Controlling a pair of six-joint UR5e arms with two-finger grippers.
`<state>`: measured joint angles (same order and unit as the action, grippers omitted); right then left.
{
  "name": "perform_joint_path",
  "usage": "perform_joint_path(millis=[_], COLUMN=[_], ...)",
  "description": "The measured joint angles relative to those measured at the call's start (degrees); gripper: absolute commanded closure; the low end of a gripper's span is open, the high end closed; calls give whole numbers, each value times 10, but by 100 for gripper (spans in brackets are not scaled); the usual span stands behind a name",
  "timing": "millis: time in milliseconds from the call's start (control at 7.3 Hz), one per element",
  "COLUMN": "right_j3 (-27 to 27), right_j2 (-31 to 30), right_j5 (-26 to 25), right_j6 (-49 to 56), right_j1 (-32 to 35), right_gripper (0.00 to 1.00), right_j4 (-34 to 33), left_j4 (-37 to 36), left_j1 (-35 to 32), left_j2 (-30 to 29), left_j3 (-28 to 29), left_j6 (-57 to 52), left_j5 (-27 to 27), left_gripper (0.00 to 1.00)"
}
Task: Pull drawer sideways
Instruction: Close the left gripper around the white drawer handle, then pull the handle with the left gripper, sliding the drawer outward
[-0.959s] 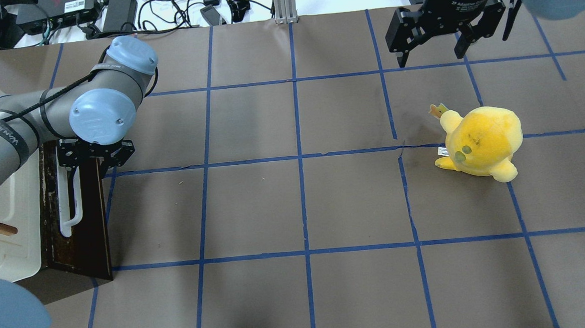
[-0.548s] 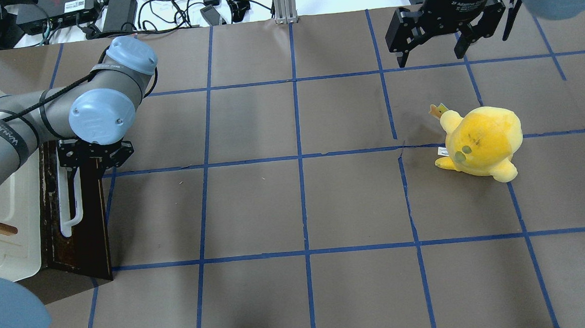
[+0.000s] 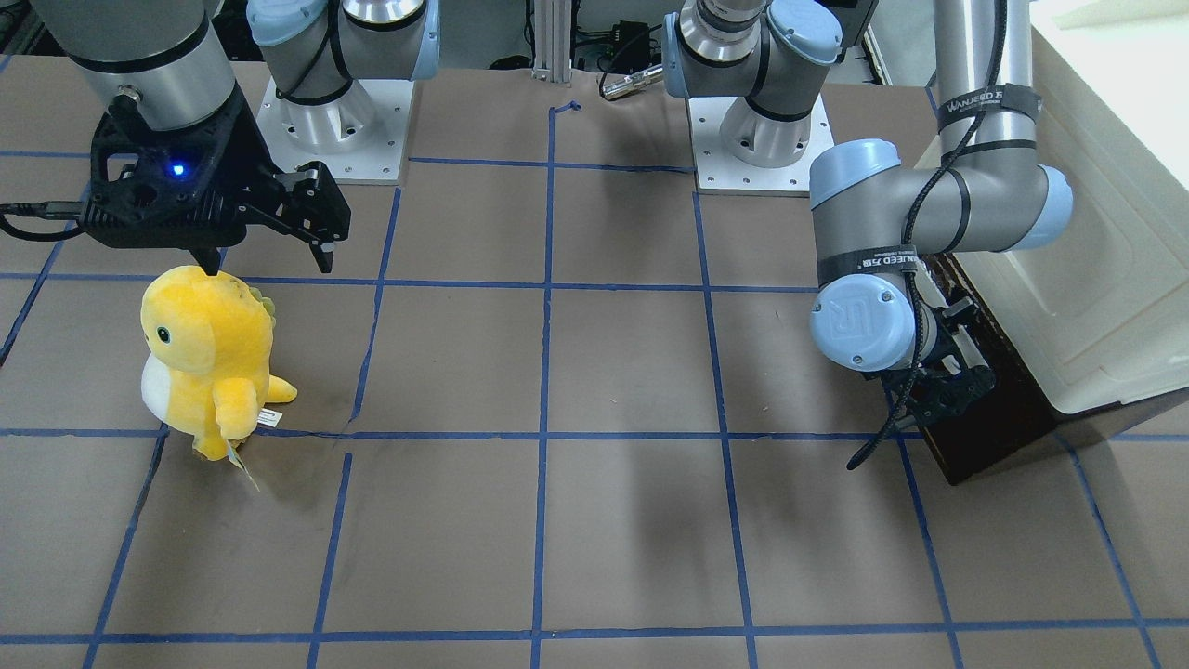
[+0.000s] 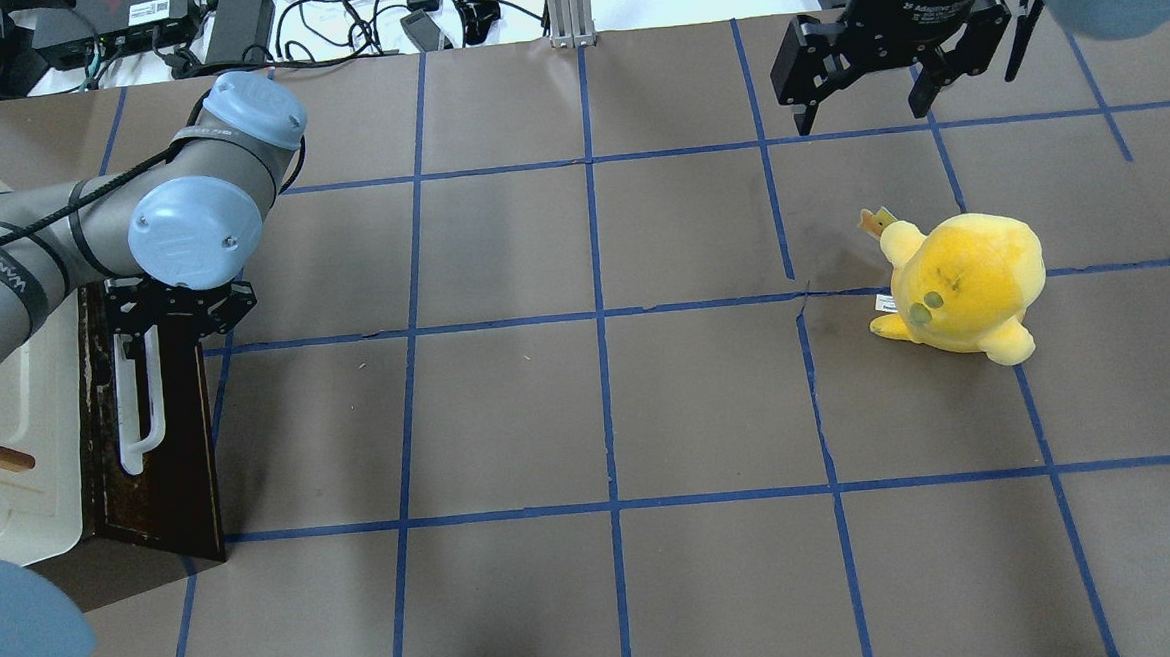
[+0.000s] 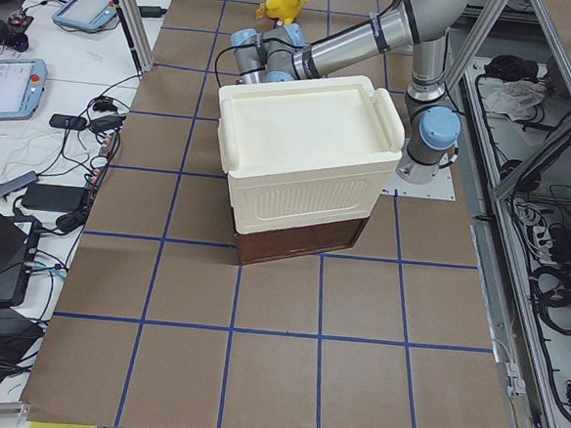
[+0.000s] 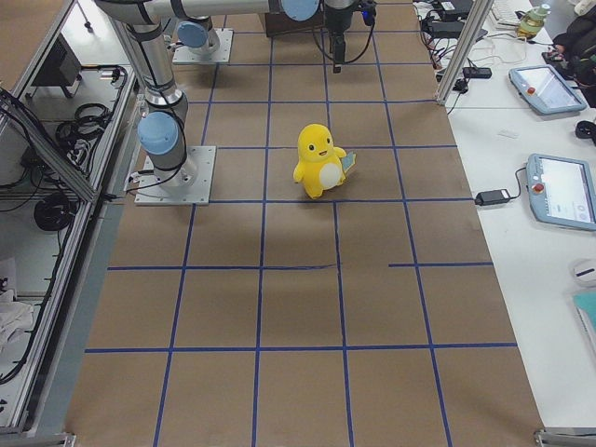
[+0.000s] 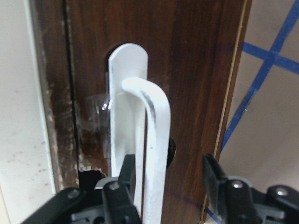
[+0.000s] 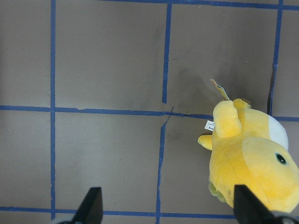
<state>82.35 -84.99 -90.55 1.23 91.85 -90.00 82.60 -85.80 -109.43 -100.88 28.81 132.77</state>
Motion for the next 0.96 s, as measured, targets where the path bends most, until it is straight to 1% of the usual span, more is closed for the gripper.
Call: perform_joint_path(millis=[137,274,685,959], right_j3=[0,0,0,0], right_j2=[0,0,0,0], right_j5=[0,0,0,0], right_j6=[0,0,0,0], right_j1=[0,0,0,0], right_gripper=[0,0,0,0], right_j4=[0,0,0,0], left_j4=[-1,-1,0,0], left_j1=[0,0,0,0], left_j2=[0,0,1,2], left_j3=[0,0,1,0], left_j6=[0,0,0,-1], left_j5=[-2,-4,-1,0], left_gripper=[52,52,60,74])
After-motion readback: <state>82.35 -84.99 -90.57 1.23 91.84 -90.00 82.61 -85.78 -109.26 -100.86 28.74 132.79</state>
